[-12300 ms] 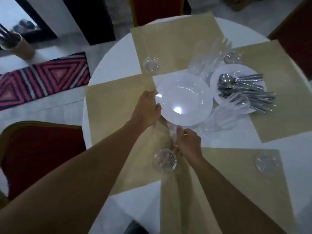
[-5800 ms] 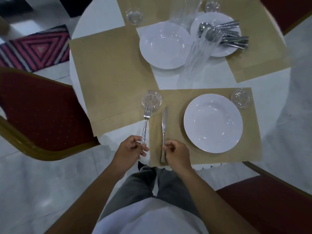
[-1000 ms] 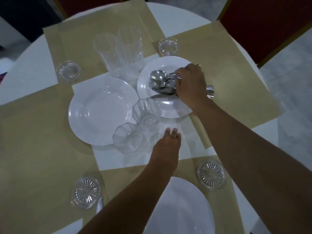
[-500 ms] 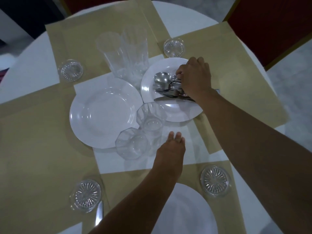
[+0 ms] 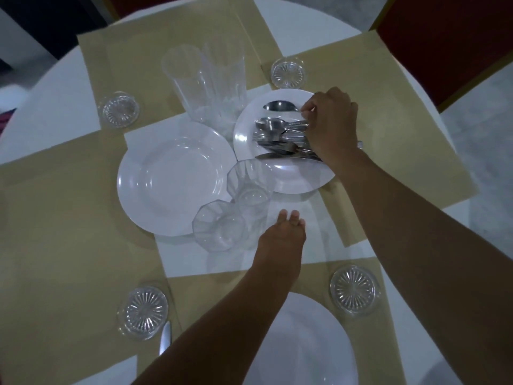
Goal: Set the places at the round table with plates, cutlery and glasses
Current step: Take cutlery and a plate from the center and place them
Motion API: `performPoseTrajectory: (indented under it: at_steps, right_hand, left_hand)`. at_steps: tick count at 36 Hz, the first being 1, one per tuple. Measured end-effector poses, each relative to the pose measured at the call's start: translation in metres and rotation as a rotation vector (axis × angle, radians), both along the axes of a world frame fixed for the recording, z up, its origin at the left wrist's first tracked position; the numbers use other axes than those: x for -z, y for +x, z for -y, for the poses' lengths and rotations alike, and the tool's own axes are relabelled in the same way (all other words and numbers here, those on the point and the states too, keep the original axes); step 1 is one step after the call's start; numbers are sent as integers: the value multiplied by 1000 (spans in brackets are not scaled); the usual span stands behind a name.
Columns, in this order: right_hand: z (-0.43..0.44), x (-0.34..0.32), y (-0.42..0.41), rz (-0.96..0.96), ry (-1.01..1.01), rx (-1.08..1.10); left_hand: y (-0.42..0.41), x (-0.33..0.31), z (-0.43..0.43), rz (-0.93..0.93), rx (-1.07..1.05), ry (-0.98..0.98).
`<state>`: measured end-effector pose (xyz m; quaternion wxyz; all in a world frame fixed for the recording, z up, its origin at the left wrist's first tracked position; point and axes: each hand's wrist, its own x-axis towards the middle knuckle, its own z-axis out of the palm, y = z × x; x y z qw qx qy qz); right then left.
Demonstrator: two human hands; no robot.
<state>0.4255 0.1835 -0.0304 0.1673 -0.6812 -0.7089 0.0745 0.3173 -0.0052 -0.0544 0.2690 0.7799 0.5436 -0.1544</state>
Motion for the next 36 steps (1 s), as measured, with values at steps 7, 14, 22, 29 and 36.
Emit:
performPoseTrajectory:
  at_steps: [7, 14, 22, 29, 36]
  right_hand:
    - [51, -20, 9, -253, 139, 142]
    - [151, -32, 4, -552, 35, 341]
    - [261, -34, -22, -721, -116, 449]
    - [338, -39, -51, -795, -217, 450]
    - [414, -45, -89, -703, -336, 336]
  left_hand:
    - [-2, 1, 3, 4, -2, 51]
    - [-5, -8, 2, 29, 16, 48]
    - [-43, -50, 47, 376, -76, 49]
    - [-129, -70, 135, 492, -164, 131]
    - [-215, -59, 227, 432, -413, 178]
